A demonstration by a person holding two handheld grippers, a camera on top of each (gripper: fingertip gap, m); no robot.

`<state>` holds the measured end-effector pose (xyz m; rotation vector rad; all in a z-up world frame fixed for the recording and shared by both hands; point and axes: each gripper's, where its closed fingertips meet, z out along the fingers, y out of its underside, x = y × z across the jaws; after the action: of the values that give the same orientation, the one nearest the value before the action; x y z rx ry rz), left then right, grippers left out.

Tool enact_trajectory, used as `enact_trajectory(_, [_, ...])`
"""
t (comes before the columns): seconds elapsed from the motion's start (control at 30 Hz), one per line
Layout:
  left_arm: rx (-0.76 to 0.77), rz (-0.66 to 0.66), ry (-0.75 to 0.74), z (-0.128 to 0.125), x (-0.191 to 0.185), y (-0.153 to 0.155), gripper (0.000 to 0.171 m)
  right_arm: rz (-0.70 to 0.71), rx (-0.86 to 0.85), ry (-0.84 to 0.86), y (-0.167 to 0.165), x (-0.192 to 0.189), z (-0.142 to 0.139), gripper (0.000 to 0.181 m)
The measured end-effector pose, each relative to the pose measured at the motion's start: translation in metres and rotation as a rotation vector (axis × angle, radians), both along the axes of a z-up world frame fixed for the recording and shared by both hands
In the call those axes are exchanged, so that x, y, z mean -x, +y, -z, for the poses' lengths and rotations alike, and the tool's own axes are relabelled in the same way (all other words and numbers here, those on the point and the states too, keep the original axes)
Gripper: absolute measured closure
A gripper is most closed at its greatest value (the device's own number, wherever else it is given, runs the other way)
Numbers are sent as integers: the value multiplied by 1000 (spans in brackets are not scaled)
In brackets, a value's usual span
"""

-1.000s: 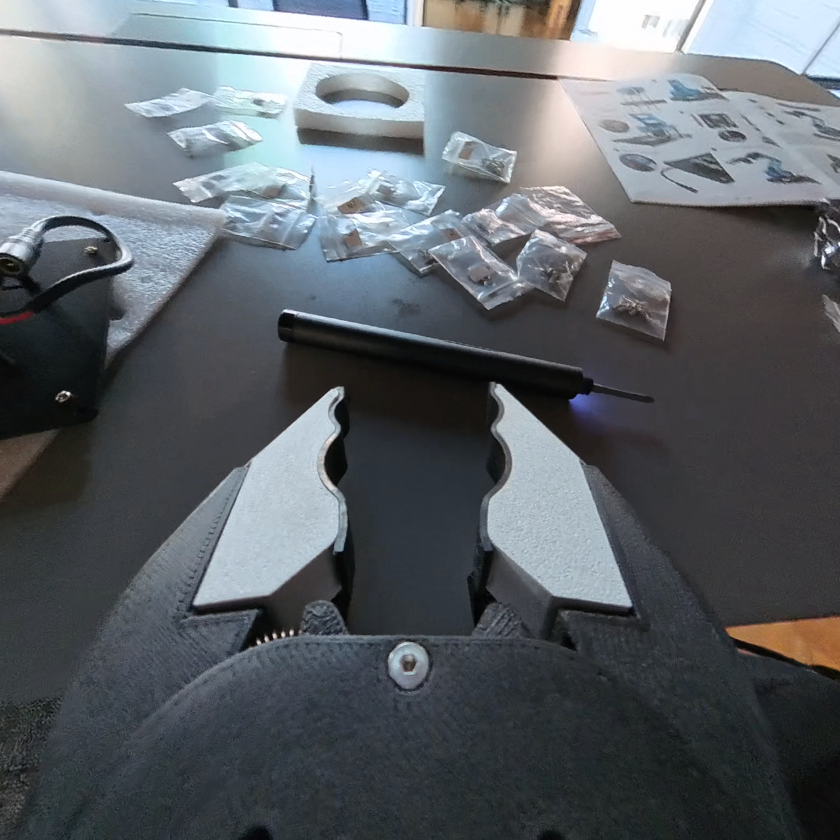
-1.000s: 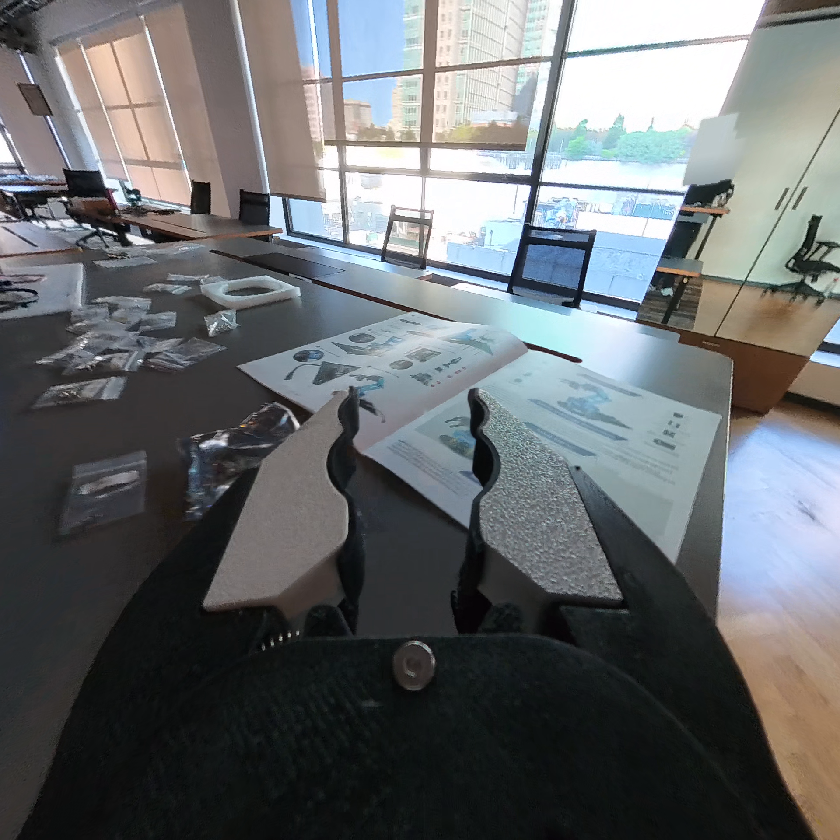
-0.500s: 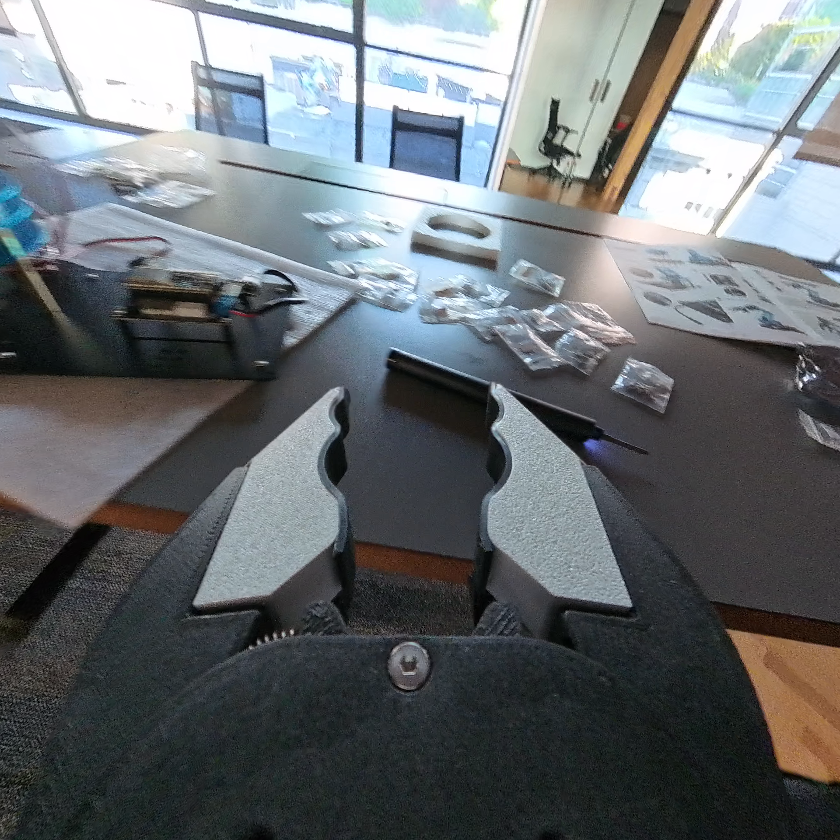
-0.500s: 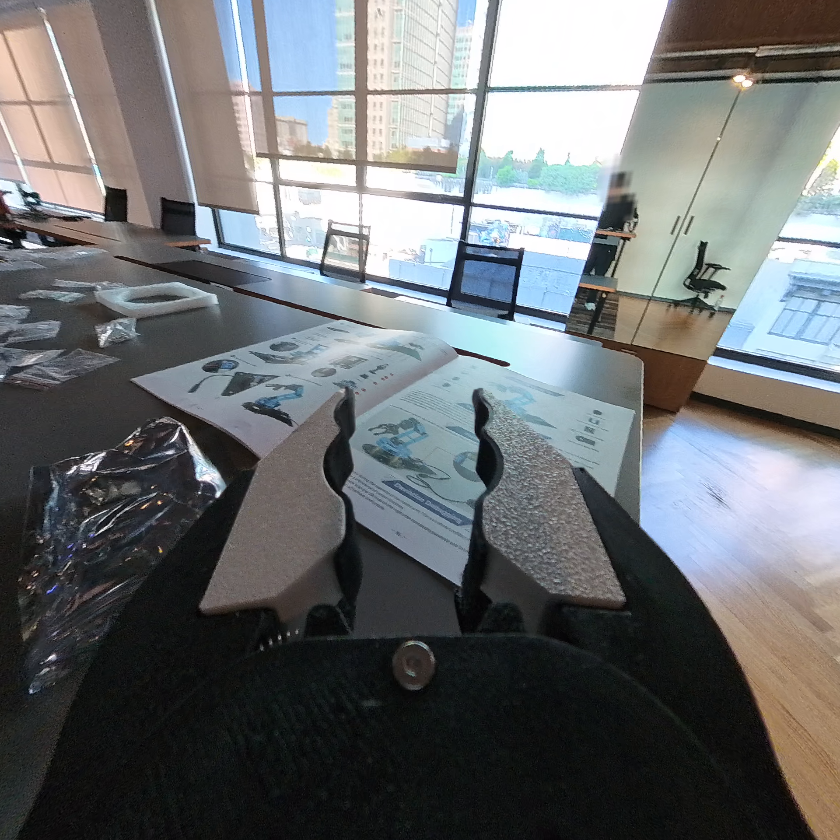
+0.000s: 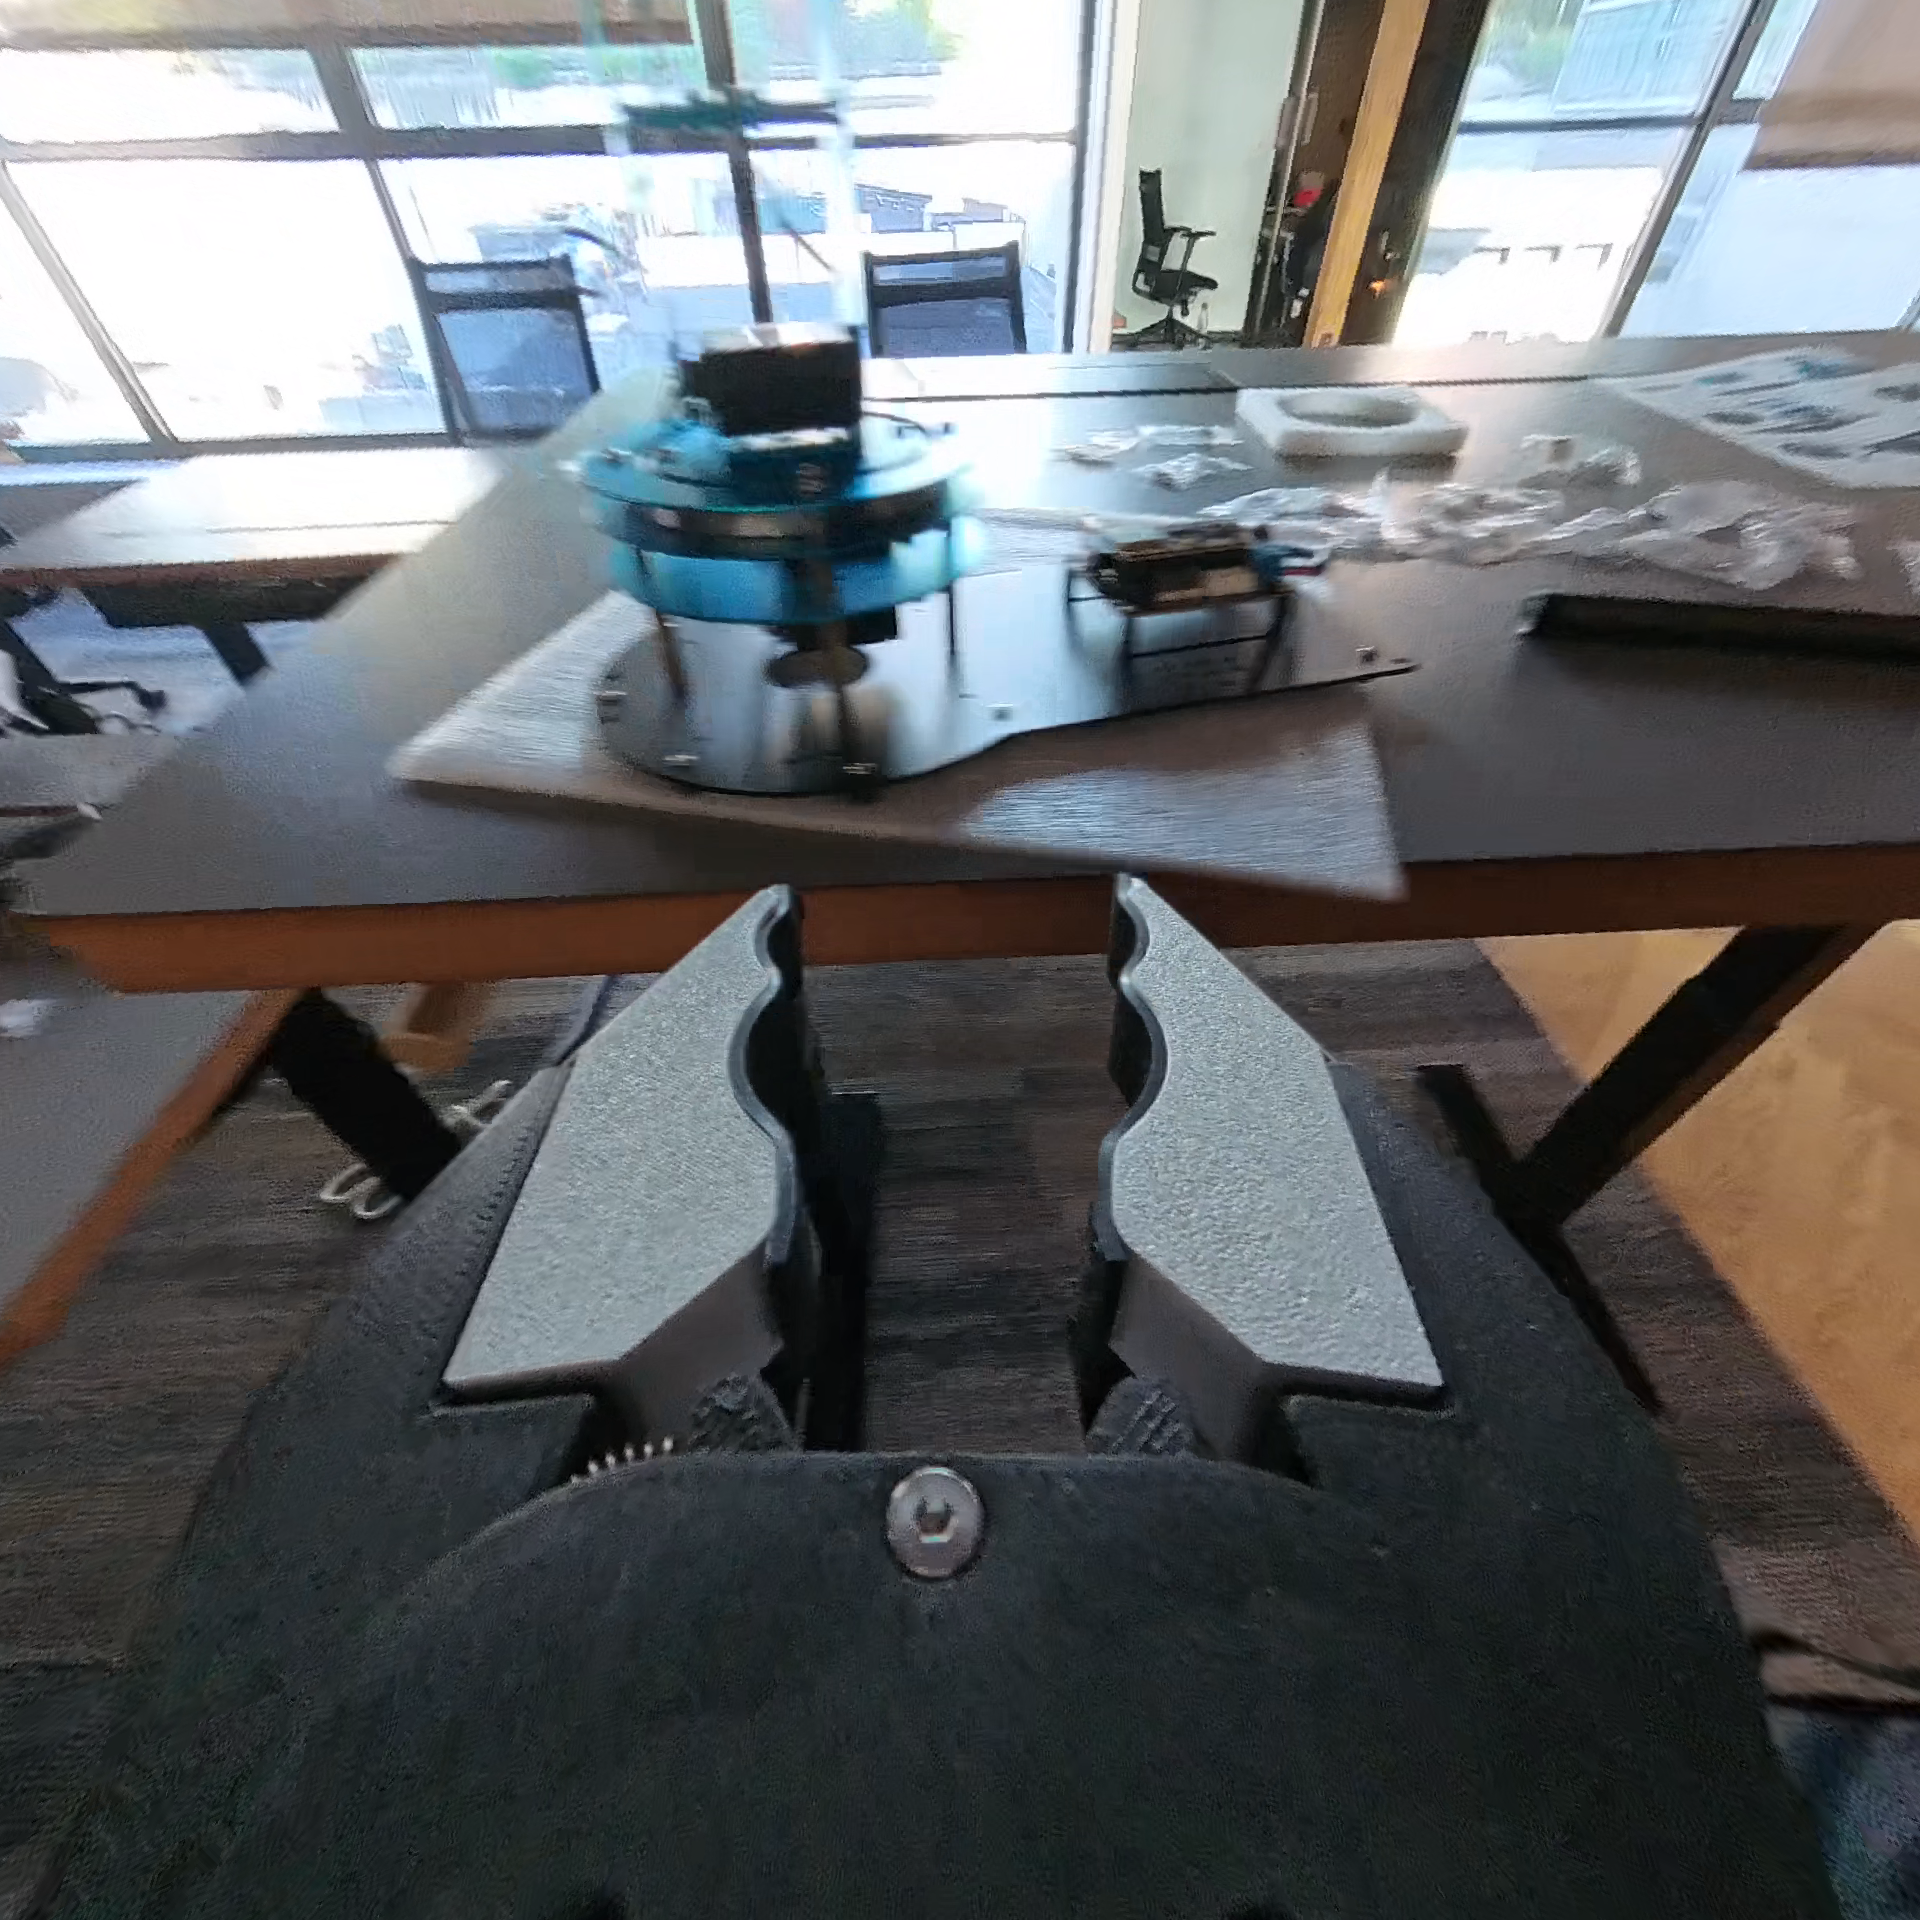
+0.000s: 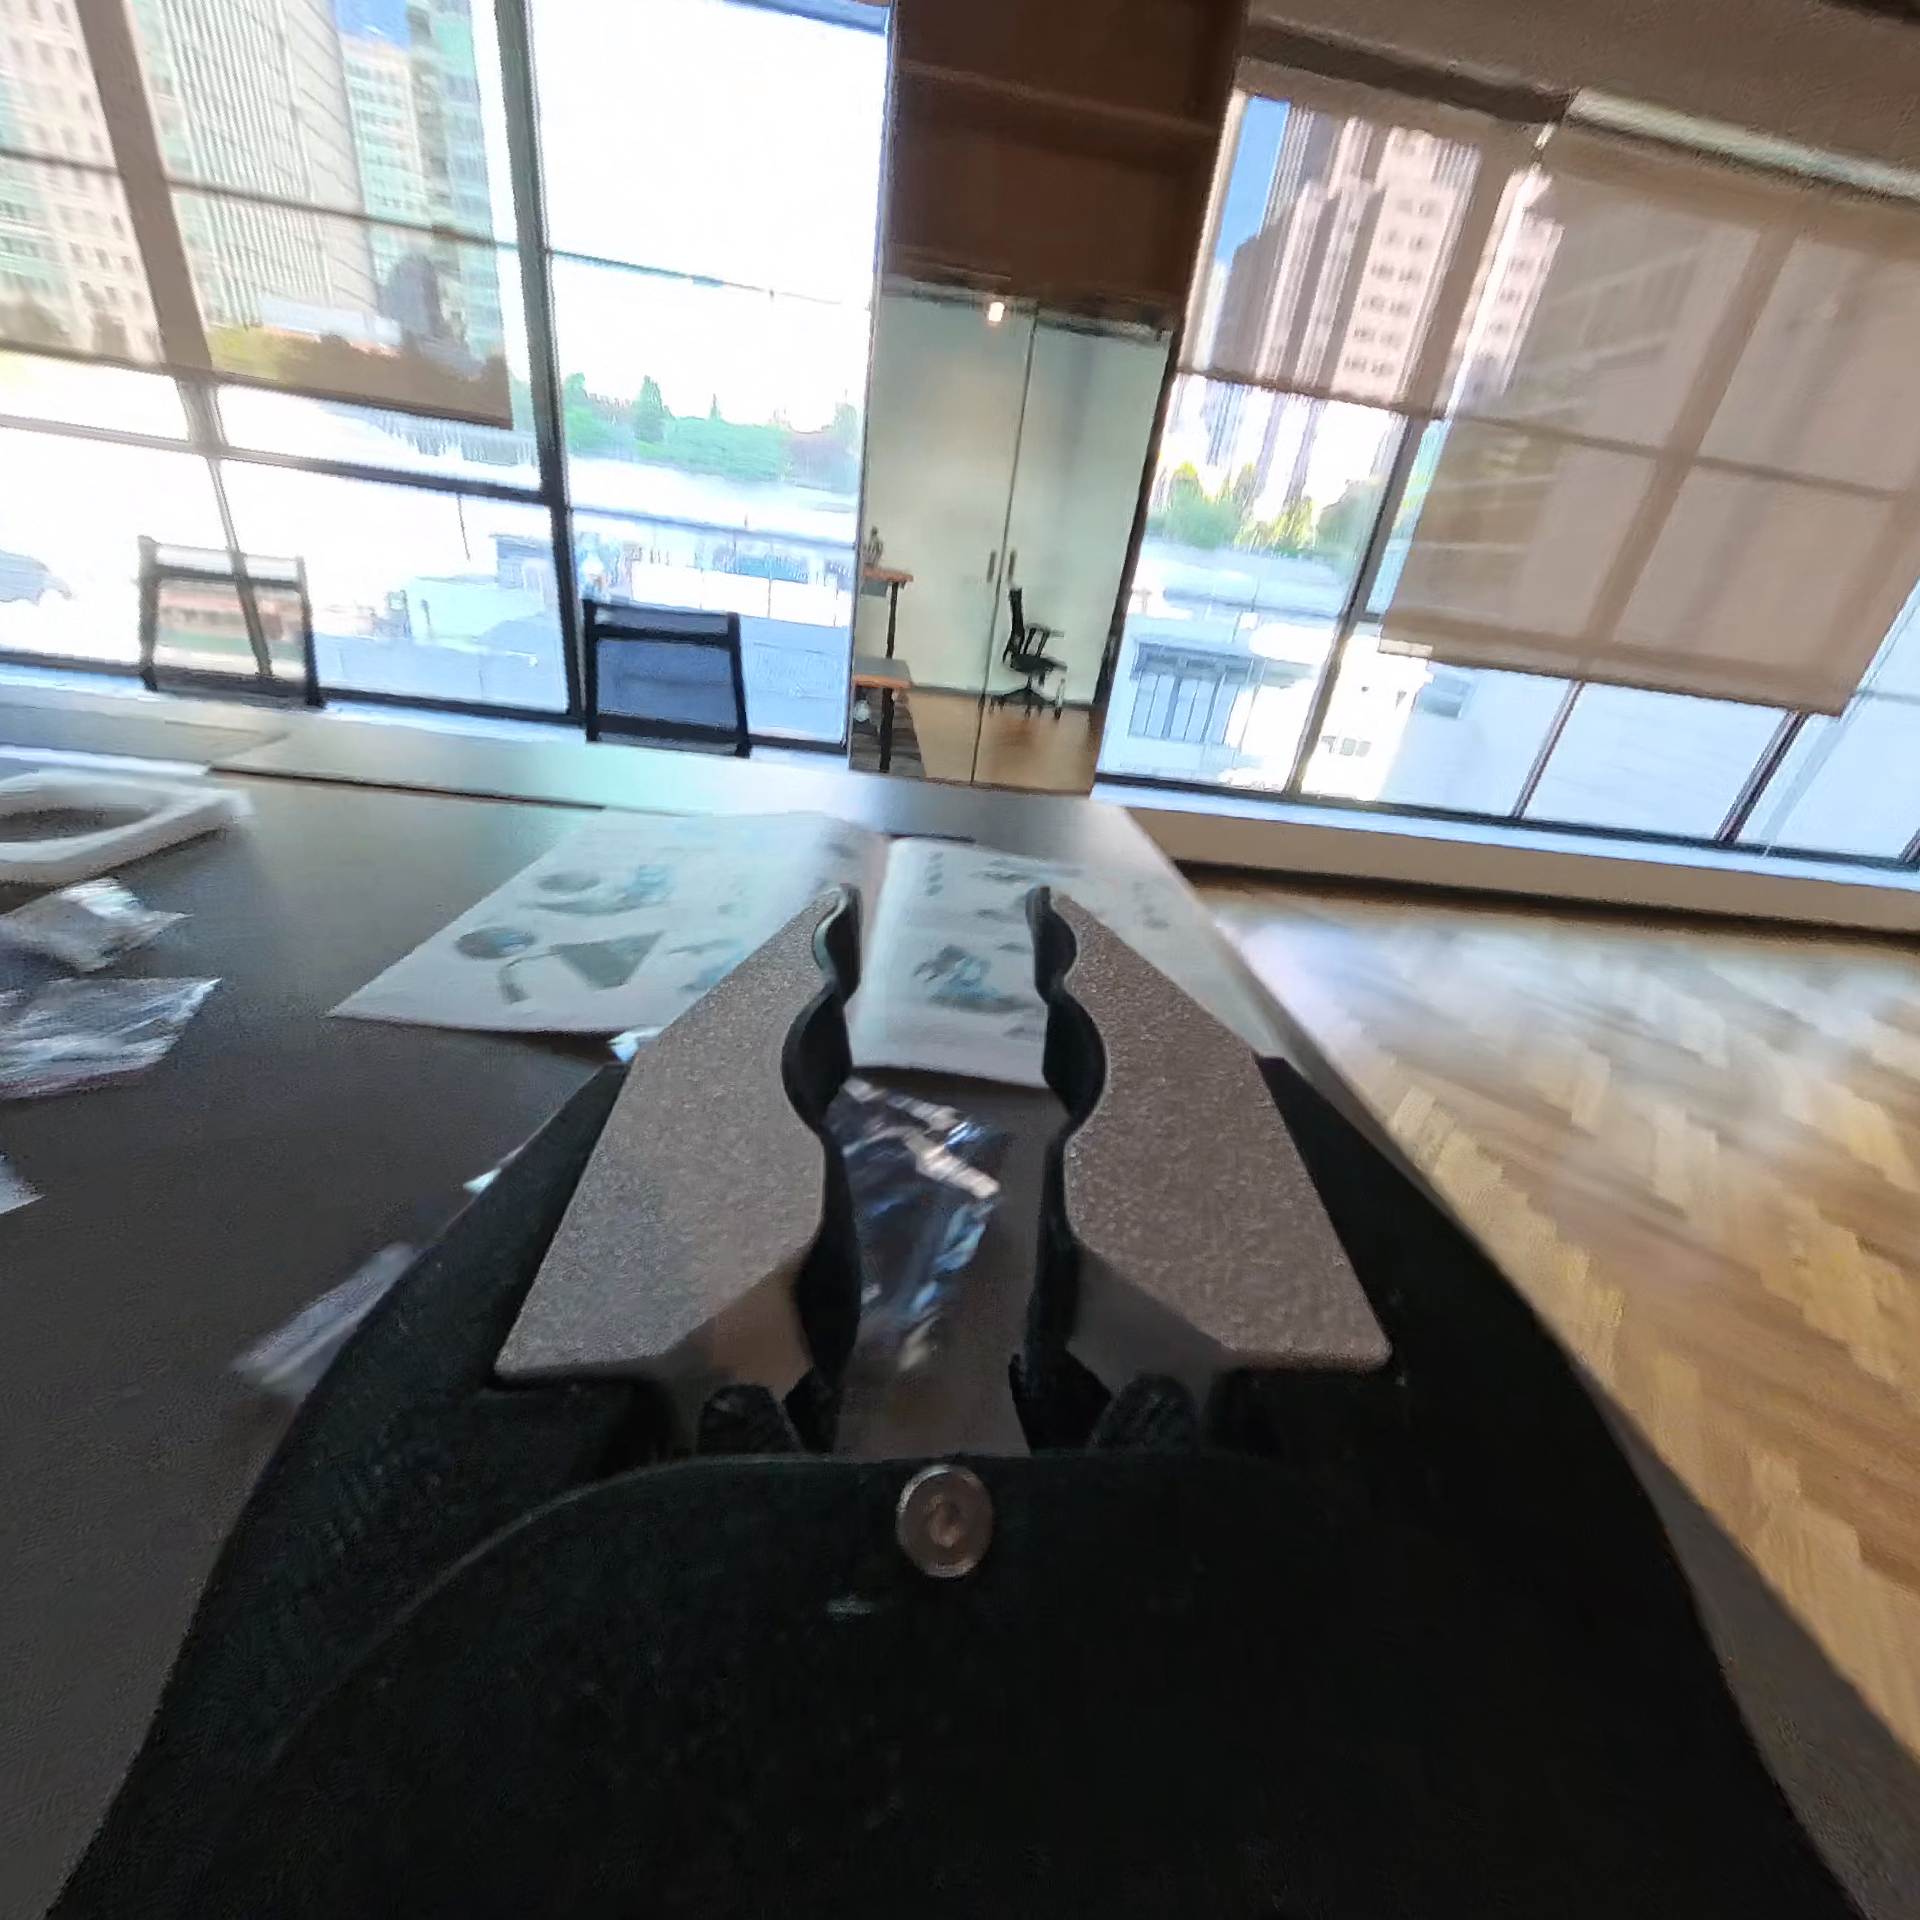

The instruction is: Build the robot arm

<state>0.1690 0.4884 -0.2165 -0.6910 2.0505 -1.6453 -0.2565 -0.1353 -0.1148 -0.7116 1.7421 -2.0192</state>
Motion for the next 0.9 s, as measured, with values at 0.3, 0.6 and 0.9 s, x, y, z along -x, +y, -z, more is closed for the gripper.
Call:
enact_trajectory(0.3, [106,-14,14,0,-73,68,107,180,17,134,82,8,-2,161])
enact_trajectory(0.6, [120,20,25,-2,-93,73,107,166,-6,153,125,19,0,163])
enact_trajectory(0.9, [103,-11,-14,-8,-88,64,108,130,-45,168,113,22,3,163])
